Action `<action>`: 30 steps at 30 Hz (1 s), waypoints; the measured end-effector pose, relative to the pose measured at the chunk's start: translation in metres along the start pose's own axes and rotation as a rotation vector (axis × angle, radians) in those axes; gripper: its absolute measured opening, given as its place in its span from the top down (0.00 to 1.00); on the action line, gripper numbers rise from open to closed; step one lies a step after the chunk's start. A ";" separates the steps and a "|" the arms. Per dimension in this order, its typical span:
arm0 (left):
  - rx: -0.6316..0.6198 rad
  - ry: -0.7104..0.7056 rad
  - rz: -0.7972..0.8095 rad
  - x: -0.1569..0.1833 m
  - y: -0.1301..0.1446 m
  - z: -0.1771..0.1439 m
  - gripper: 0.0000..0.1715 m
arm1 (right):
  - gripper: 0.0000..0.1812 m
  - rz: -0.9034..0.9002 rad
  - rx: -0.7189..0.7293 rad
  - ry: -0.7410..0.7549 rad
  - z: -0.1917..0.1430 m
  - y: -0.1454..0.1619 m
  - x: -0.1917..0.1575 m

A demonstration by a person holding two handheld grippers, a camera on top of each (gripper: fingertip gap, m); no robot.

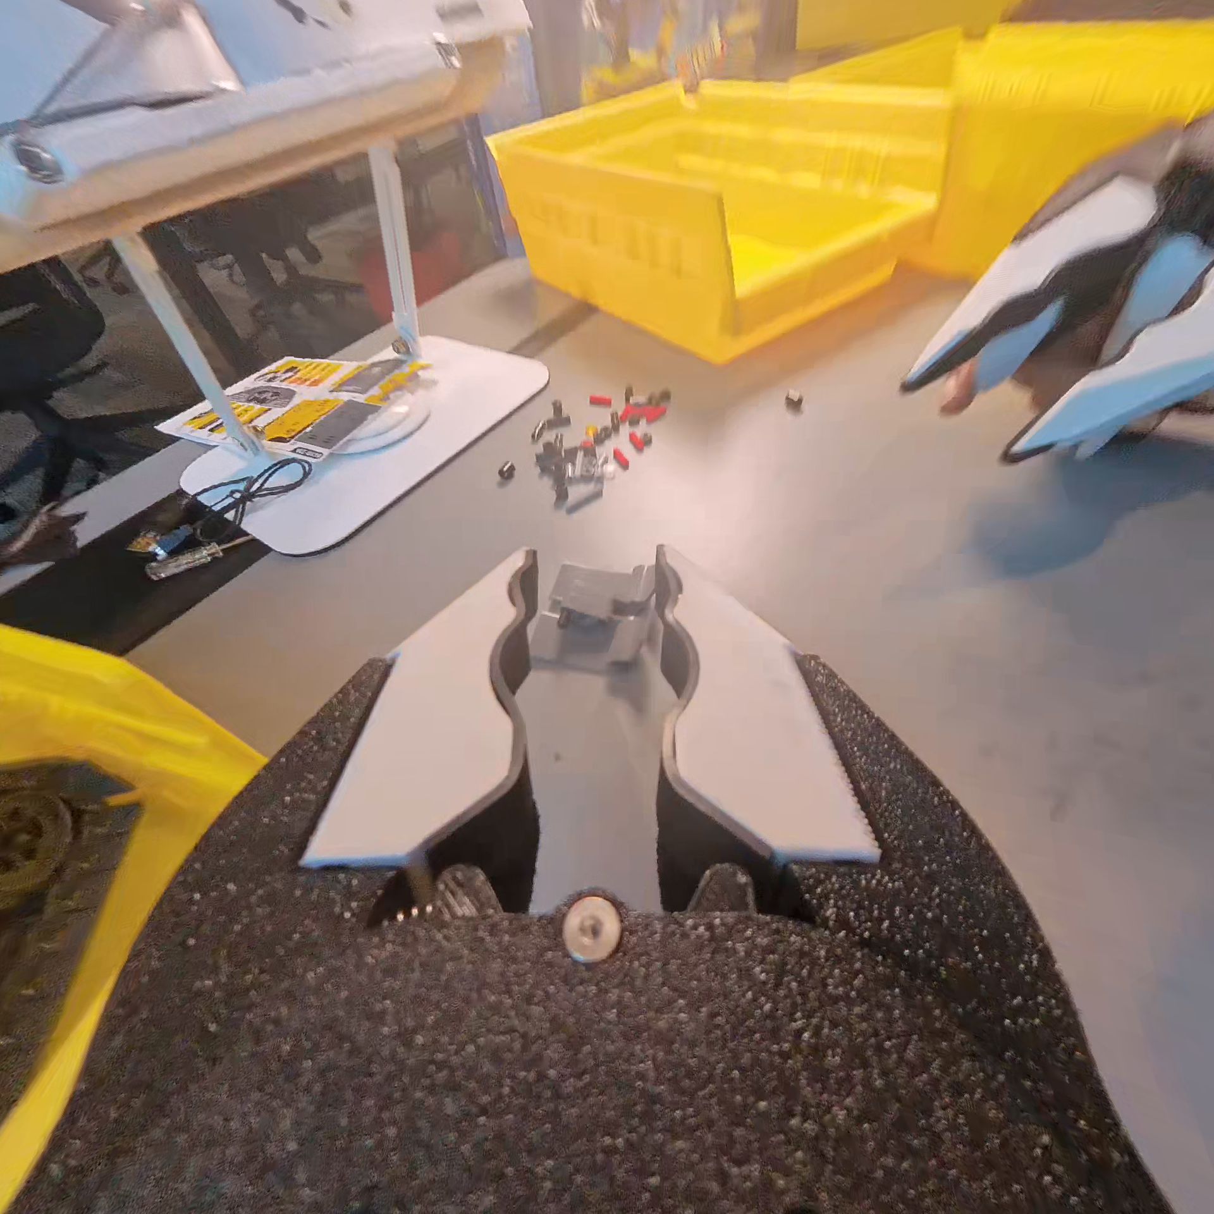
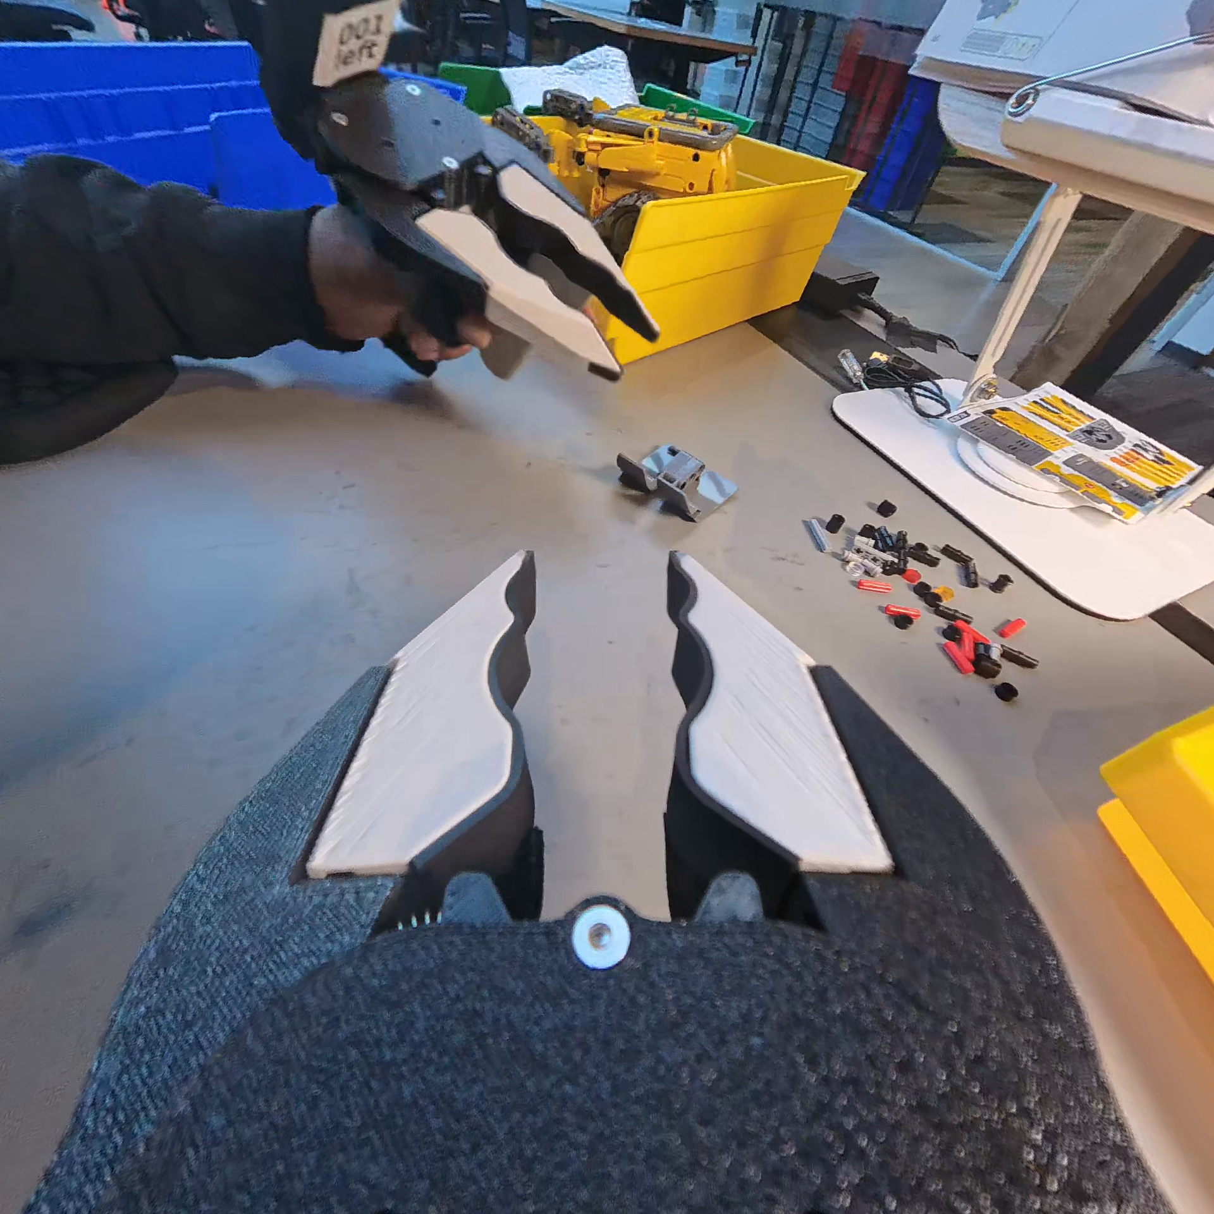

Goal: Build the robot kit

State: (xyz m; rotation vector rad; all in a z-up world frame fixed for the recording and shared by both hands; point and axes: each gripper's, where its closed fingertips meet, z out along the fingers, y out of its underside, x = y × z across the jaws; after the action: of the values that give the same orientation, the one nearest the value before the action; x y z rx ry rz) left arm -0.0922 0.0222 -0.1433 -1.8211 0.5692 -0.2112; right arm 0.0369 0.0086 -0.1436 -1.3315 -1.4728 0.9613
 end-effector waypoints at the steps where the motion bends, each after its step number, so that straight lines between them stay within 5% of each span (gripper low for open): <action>1: 0.046 -0.001 -0.062 0.000 -0.007 -0.006 0.80 | 0.78 0.009 0.009 0.018 0.000 -0.001 0.004; 9: 0.211 -0.073 -0.226 0.012 -0.032 -0.034 0.79 | 0.82 0.038 0.169 0.284 0.013 -0.056 0.089; 18: 0.153 -0.052 -0.211 0.022 -0.015 -0.027 0.82 | 0.97 0.034 0.325 0.544 0.077 -0.158 0.220; 25: 0.148 -0.021 -0.250 0.020 -0.013 -0.028 0.83 | 1.00 0.067 0.235 0.579 0.123 -0.155 0.265; 30: 0.140 -0.003 -0.277 0.020 -0.011 -0.028 0.83 | 1.00 0.063 0.241 0.621 0.116 -0.158 0.273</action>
State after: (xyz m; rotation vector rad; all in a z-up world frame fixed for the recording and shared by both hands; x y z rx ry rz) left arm -0.0832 -0.0086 -0.1268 -1.7581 0.2906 -0.4247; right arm -0.1234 0.2640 0.0054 -1.3409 -0.8217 0.6510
